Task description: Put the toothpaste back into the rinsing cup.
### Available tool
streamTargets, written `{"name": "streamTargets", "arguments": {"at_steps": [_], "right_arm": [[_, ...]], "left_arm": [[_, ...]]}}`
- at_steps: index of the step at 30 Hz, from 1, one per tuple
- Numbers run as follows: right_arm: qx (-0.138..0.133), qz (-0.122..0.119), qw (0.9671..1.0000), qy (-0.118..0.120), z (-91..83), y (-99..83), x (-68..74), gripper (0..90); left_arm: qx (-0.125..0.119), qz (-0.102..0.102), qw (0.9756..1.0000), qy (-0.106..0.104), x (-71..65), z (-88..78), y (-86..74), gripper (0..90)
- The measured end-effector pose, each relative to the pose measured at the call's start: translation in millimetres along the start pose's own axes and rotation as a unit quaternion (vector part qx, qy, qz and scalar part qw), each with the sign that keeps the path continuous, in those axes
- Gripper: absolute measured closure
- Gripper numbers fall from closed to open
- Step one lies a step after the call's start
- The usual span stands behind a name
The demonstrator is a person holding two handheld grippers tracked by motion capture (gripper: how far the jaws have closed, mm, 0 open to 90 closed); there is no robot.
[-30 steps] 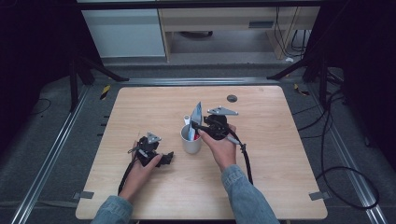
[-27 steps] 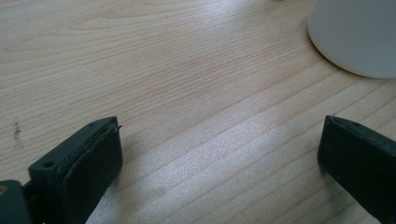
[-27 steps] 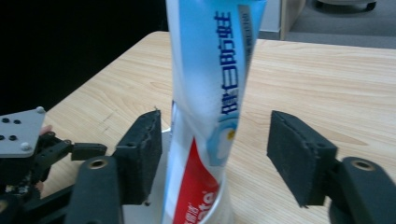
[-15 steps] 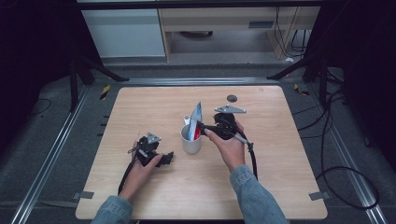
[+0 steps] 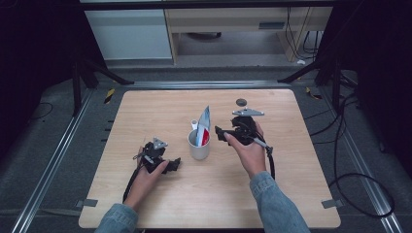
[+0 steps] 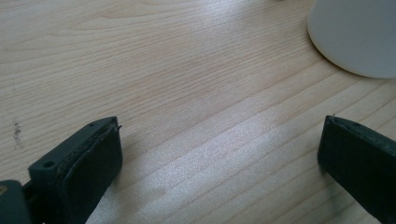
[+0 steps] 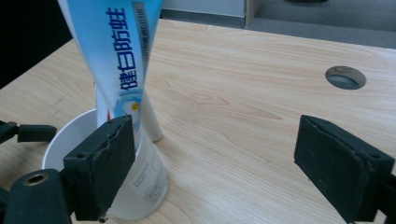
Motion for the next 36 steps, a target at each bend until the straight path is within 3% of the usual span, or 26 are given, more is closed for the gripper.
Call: {"name": "streamTargets", "arguments": {"at_steps": [11,25,36], "right_arm": [[0.016,-0.009,0.9996,-0.023,-9.2,-3.4,-14.8,9.7],[0.018,-0.036,0.9969,-0.067,-41.1,-17.4,-51.5,7.1],[0.029,-0.021,0.9950,-0.093,-69.1,-44.5,-81.7,9.4]], "left_arm": [[0.000,0.000,1.0000,0.000,0.0,0.0,0.0,0.0],[0.000,0.000,1.0000,0.000,-0.1,0.0,0.0,0.0],[0.000,0.000,1.0000,0.000,0.0,0.0,0.0,0.0]]}}
Point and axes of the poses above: each handheld gripper's, and its own axes: z roughly forward along the jaws, y roughly out of its top, x roughly to its left, the point moved 3 cm from there along z, roughly forward along the jaws, and after that the axes turned 2 degrees about y, right-handed, at the moved point
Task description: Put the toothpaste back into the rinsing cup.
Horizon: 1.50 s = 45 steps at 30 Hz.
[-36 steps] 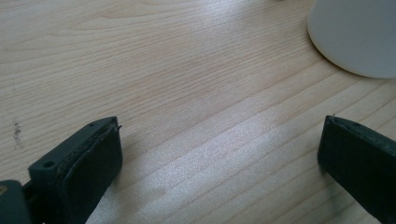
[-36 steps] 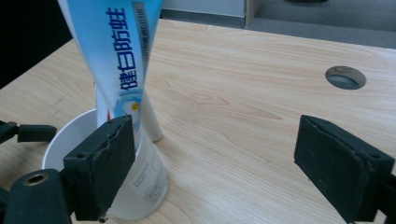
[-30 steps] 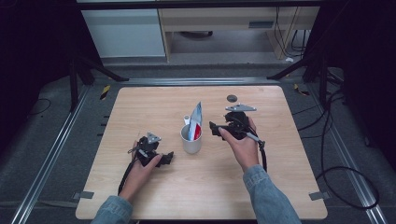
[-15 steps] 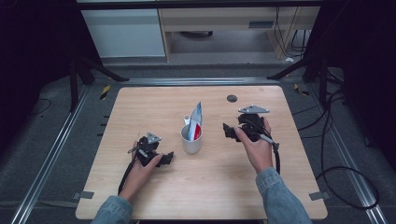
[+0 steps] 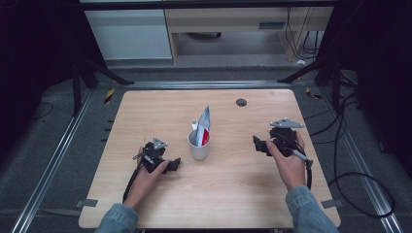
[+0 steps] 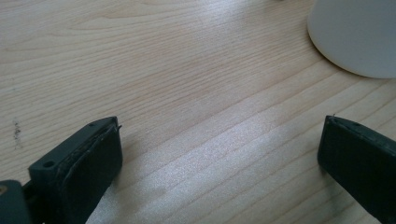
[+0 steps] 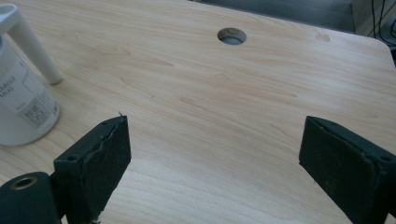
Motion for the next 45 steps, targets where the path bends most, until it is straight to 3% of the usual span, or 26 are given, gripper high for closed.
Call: {"name": "streamTargets", "arguments": {"at_steps": [9,17,24,31,40,43,45], "right_arm": [[0.023,0.001,0.9997,-0.009,-1.1,-31.0,-16.9,10.4],[0.056,0.006,0.9982,-0.022,8.9,-58.4,-37.7,9.6],[0.071,0.046,0.9960,-0.029,22.6,-74.2,-57.9,9.3],[0.069,0.066,0.9949,-0.032,33.0,-76.6,-64.0,9.3],[0.088,0.058,0.9933,-0.046,43.2,-86.8,-62.7,7.9],[0.082,0.057,0.9938,-0.049,43.5,-88.9,-63.3,5.8],[0.063,0.059,0.9949,-0.053,43.4,-92.6,-62.5,4.1]], "left_arm": [[0.000,0.000,1.0000,0.000,0.0,0.0,0.0,0.0],[0.000,0.000,1.0000,0.000,0.0,0.0,0.0,0.0],[0.001,0.001,1.0000,0.000,-0.5,-0.2,0.0,0.0],[0.000,-0.001,1.0000,0.000,-0.9,-0.1,0.1,0.0],[0.000,-0.001,1.0000,0.000,-1.0,0.0,0.0,0.0],[0.000,-0.001,1.0000,0.000,-0.9,0.0,0.1,0.0],[0.000,0.000,1.0000,0.000,-0.9,0.0,0.0,0.0]]}}
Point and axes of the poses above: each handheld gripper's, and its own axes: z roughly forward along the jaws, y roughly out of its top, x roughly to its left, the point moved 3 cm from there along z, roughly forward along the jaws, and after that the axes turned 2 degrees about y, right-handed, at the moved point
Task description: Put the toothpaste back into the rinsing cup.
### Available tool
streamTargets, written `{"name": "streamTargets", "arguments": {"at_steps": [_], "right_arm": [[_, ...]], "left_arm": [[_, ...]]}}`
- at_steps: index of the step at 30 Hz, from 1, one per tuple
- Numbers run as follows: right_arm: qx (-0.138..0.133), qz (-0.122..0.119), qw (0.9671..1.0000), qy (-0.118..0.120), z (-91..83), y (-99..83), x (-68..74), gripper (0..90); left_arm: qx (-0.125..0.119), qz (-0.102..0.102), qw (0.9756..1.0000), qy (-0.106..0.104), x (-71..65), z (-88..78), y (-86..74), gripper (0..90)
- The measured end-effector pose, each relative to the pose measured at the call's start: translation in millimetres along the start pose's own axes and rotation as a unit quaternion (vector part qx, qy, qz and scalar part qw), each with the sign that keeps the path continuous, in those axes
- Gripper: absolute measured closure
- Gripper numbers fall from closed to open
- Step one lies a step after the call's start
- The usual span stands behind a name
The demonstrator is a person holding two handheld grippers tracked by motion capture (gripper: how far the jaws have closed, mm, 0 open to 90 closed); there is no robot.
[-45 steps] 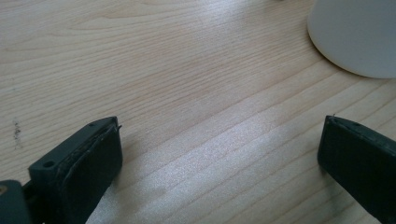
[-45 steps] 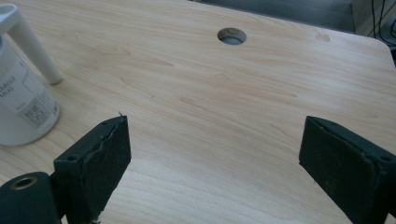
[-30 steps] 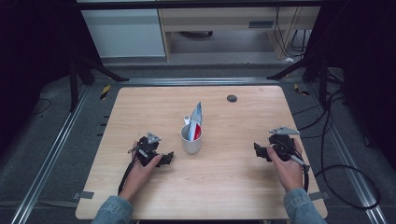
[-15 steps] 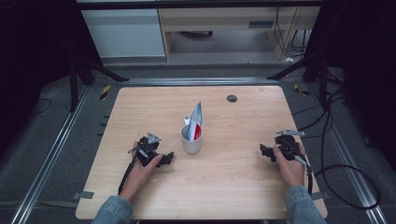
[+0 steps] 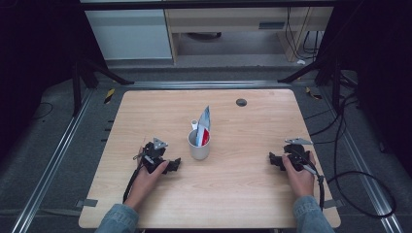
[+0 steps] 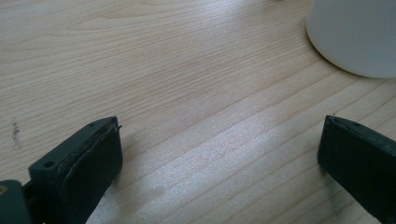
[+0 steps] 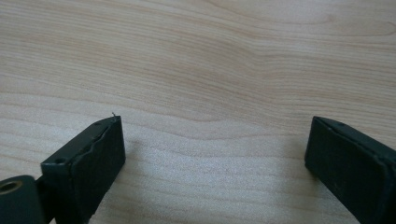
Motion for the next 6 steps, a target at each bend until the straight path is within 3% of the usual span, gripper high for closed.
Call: {"name": "streamTargets", "arguments": {"at_steps": [6], "right_arm": [[0.002,0.002,1.0000,-0.004,-0.4,-0.9,-0.6,2.0]], "left_arm": [[0.000,0.000,1.0000,0.000,-0.1,0.0,0.0,0.0]]}}
Point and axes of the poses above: each handheld gripper's, and its own axes: z roughly forward along the jaws, y roughly out of its top, x roughly to its left, the point moved 3 cm from there along z, roughly forward along the jaws, and after that the axes turned 2 degrees about y, right-handed, at the moved point
